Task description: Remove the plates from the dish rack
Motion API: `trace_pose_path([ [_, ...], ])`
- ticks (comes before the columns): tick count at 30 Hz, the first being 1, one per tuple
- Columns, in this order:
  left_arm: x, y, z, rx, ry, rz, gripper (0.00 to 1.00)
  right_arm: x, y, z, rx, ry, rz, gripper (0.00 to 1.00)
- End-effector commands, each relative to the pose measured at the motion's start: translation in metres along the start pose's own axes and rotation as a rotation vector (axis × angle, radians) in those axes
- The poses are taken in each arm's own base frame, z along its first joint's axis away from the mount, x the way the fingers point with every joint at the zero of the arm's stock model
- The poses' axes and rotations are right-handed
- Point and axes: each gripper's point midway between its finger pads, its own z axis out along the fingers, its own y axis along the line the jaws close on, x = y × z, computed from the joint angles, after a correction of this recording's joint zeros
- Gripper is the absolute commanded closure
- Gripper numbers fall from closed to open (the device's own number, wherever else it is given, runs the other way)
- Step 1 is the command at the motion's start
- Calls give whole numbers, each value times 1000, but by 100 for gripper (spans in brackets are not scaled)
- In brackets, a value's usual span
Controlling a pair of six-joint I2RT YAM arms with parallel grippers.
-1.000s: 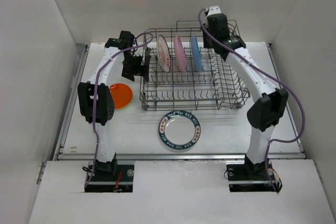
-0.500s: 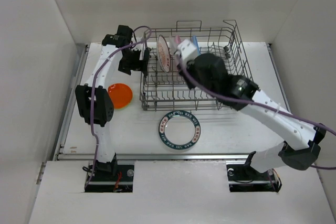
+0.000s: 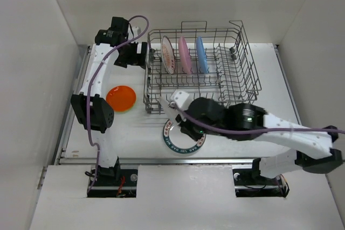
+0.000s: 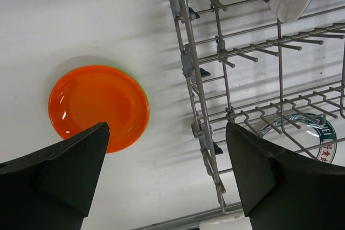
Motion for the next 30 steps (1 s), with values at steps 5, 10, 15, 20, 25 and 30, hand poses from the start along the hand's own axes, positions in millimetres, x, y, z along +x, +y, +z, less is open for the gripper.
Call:
trace_pose_path([
  [5,-5,-3,-39,-10,-65,16,11,120,-13,54,282,495,-103,100],
  [10,-7,-5,-39,-1,-74,18,11,121,-36,78,501,492,-128,98],
  [15,-7,-5,-39,-1,-74,27,11,145,-39,106,569,580,-182,91],
  [20,-7,-5,-39,-1,-74,27,9,173,-26,134,525,682,-205,47],
  [25,-7,-6,-41,7,-73,48,6,161,-22,137,514,648,-187,21],
  [30,-3,-21,-40,54,-61,123,4,136,-4,132,413,590,-119,7],
])
